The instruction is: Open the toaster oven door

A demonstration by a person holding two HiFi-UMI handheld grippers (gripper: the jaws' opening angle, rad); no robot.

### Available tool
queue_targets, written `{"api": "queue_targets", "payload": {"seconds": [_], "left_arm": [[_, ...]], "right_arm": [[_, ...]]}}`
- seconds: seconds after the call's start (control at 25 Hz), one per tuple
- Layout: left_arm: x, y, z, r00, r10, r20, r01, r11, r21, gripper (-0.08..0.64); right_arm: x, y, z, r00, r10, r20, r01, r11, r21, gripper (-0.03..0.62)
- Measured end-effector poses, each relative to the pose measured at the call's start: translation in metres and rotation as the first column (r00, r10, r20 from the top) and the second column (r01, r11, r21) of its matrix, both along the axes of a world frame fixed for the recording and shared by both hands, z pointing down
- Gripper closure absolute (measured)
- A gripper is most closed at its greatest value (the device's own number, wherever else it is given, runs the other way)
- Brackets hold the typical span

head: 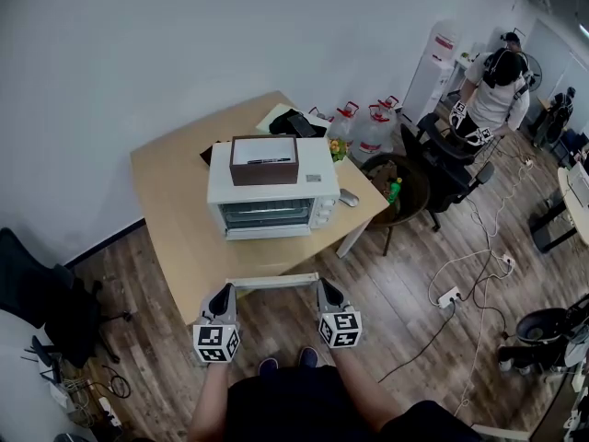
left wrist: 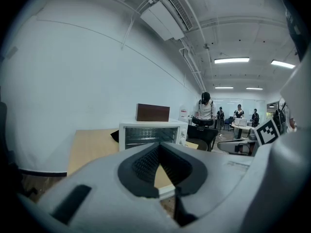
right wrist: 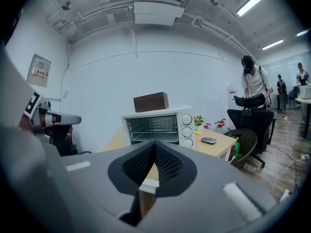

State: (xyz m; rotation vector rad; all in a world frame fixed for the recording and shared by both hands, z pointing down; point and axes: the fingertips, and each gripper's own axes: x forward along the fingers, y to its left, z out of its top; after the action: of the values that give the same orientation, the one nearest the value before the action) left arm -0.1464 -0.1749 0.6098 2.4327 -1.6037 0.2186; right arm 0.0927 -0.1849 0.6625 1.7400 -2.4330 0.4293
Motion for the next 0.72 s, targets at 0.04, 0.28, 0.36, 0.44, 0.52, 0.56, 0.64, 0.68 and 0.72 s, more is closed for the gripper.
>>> {"api": "queue_targets", "payload": {"seconds": [0.04, 0.28, 0.36, 0.44, 0.52, 0.56, 0.64, 0.68, 0.72], "left_arm": [[0.001, -0.001, 0.001, 1.0, 0.002, 0.006, -0.002, 1.0, -0.001, 0.563], [0.014, 0.0, 0.011, 0.999, 0.028, 0.019, -0.027, 0.999, -0.02, 0.563], [0.015, 0.0, 0.012, 0.999, 0.03, 0.016, -0.03, 0.999, -0.025, 0.564], [0.016, -0.001, 0.013, 0.999, 0.031, 0.014, -0.031, 0.999, -0.027, 0.563], [0.016, -0.001, 0.014, 0.999, 0.032, 0.013, -0.032, 0.999, -0.027, 0.563], [0.016, 0.0, 0.014, 0.999, 0.032, 0.013, -0.031, 0.999, -0.027, 0.563], [0.017, 0.001, 0.014, 0.999, 0.031, 0.013, -0.03, 0.999, -0.026, 0.563], [0.017, 0.001, 0.014, 0.999, 0.031, 0.012, -0.03, 0.999, -0.027, 0.563], [0.018, 0.001, 0.013, 0.999, 0.03, 0.012, -0.03, 0.999, -0.027, 0.563]], "right_arm": [[0.0, 0.001, 0.0, 1.0, -0.006, -0.006, 0.006, 1.0, 0.0, 0.586], [-0.001, 0.005, 0.006, 1.0, -0.03, -0.006, 0.03, 0.999, -0.011, 0.585], [-0.002, 0.007, 0.006, 0.999, -0.04, -0.008, 0.04, 0.999, -0.01, 0.586], [-0.003, 0.006, 0.007, 0.999, -0.041, -0.008, 0.041, 0.999, -0.009, 0.586], [-0.001, 0.006, 0.008, 0.999, -0.033, -0.006, 0.033, 0.999, -0.014, 0.584], [0.0, 0.006, 0.009, 1.0, -0.03, -0.005, 0.03, 0.999, -0.018, 0.584], [0.002, 0.006, 0.01, 1.0, -0.026, -0.002, 0.026, 0.999, -0.022, 0.584], [0.003, 0.006, 0.01, 1.0, -0.026, 0.0, 0.026, 0.999, -0.023, 0.585], [0.003, 0.007, 0.01, 1.0, -0.027, 0.001, 0.027, 0.999, -0.024, 0.586]]}}
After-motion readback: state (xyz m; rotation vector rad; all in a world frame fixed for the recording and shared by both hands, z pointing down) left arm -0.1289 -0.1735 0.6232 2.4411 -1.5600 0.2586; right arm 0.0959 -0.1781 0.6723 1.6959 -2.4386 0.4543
